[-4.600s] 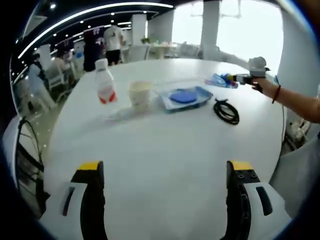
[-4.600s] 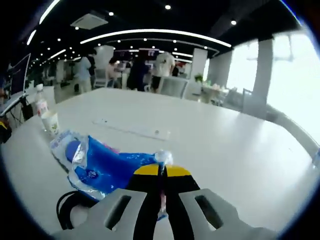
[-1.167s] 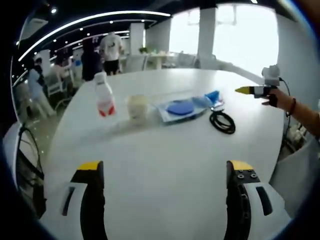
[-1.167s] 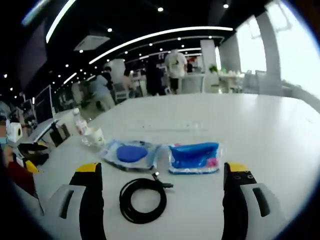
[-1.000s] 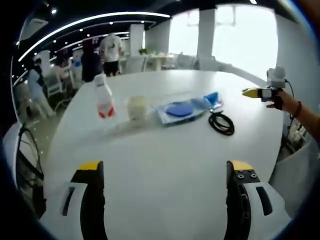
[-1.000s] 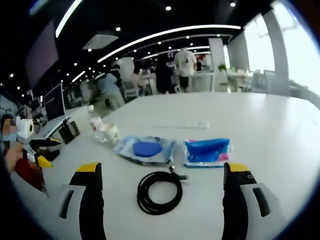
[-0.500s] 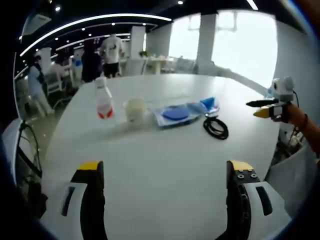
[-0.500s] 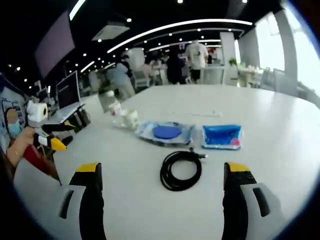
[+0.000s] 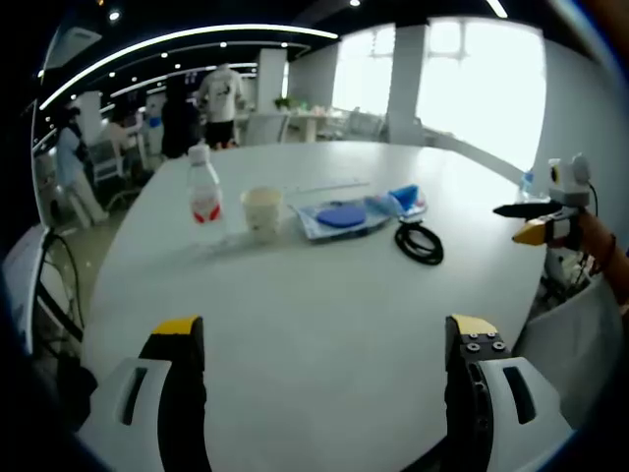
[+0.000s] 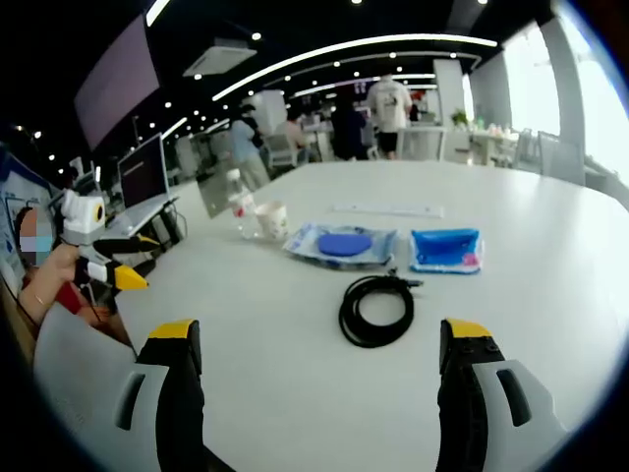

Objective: Arrange the tabletop items into an orderly group along one side of the table until the central work area is clear of visible clutter.

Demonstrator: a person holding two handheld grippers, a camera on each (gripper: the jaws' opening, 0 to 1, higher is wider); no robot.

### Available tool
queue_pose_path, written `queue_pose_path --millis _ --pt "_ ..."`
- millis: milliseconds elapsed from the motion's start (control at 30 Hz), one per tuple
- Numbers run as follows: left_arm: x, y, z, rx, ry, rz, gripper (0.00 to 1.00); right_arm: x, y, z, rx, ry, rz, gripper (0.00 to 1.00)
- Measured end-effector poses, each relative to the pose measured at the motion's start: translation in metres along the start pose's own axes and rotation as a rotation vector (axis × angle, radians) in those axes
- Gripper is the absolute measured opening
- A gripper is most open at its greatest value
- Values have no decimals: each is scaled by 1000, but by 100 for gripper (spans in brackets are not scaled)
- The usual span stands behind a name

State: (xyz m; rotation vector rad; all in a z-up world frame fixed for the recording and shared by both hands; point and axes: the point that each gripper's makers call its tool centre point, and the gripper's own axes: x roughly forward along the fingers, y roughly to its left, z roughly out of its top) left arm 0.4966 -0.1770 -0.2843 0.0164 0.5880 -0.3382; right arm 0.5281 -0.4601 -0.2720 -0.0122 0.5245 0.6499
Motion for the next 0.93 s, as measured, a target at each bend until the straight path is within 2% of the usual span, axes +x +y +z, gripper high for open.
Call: queue_pose_path --millis 233,400,933 --pt "-3 -2 1 -1 -9 -3 99 1 11 -6 25 1 33 99" --pt "-5 -7 2 -2 -15 1 99 0 9 -7 -10 4 15 99" --pt "-8 -9 -5 -31 -2 13 99 3 5 -16 -8 37 3 99"
